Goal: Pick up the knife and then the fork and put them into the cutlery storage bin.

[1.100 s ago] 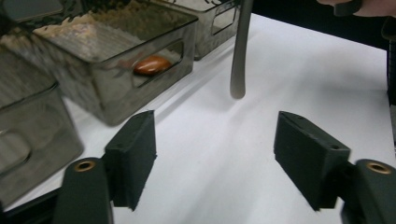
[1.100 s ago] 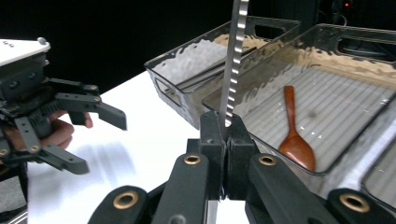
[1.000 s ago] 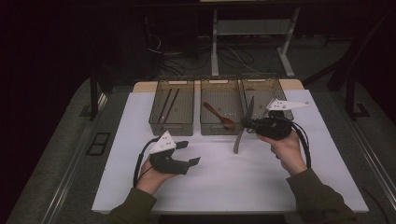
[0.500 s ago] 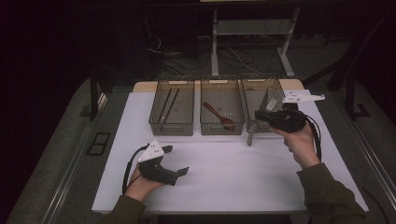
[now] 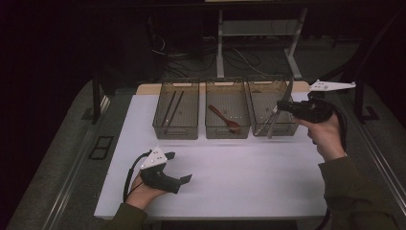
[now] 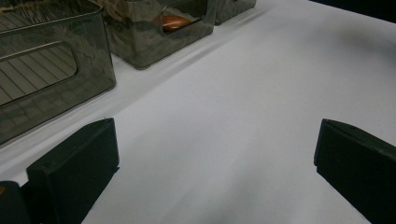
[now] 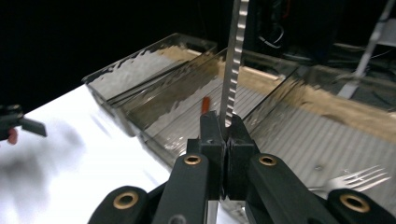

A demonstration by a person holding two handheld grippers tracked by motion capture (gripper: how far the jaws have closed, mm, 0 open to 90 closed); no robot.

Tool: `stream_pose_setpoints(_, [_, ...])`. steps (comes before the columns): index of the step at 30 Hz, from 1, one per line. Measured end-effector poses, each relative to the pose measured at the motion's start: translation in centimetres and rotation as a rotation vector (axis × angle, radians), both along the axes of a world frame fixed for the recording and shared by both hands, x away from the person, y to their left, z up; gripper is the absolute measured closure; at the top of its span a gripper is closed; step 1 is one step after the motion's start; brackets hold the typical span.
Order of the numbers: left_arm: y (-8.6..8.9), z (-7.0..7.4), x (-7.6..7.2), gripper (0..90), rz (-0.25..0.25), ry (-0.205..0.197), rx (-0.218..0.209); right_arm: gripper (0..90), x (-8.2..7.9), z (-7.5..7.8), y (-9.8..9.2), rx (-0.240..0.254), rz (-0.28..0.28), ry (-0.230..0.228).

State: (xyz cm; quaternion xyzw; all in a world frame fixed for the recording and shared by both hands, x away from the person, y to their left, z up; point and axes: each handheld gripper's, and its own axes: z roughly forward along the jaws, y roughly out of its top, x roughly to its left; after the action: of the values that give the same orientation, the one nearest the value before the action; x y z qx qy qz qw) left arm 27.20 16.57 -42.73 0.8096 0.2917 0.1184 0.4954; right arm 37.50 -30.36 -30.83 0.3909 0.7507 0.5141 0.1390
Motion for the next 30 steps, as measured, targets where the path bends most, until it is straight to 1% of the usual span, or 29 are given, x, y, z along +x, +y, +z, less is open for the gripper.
stream_pose_setpoints(7, [0.1, 0.0, 0.0, 0.0, 0.005, 0.007, -0.002, 87.5, 1.3, 2.2, -1.7, -0.020, -0.053, -0.025])
stream_pose_setpoints(10, [0.1, 0.0, 0.1, 0.0, 0.004, 0.007, -0.006, 87.6, 2.2, 2.7, -2.4, -0.039, -0.081, -0.031])
stream_pose_setpoints(14, [0.1, -0.1, 0.1, 0.0, 0.004, 0.011, -0.008, 87.5, 3.4, 2.8, -3.3, -0.057, -0.124, -0.022])
stream_pose_setpoints(15, [0.1, -0.1, 0.1, 0.0, 0.003, 0.011, -0.007, 87.5, 3.7, 2.7, -3.4, -0.066, -0.131, -0.024])
stream_pose_setpoints(18, [0.1, -0.1, 0.1, 0.0, 0.003, 0.010, -0.008, 87.5, 4.7, 2.2, -3.9, -0.086, -0.162, 0.005])
stream_pose_setpoints(20, [0.1, -0.1, 0.1, 0.0, 0.004, 0.011, -0.010, 87.5, 5.5, 1.5, -4.3, -0.105, -0.179, 0.029])
stream_pose_setpoints(23, [0.1, -0.1, 0.1, 0.0, 0.003, 0.016, -0.005, 87.5, 6.4, 0.4, -4.5, -0.142, -0.188, 0.070])
stream_pose_setpoints(26, [0.1, -0.1, 0.1, 0.0, 0.001, 0.018, -0.005, 87.6, 6.9, -0.4, -4.6, -0.180, -0.199, 0.102])
stream_pose_setpoints(30, [0.1, -0.2, 0.1, 0.0, 0.002, 0.018, -0.009, 87.5, 7.3, -1.5, -4.9, -0.205, -0.202, 0.155])
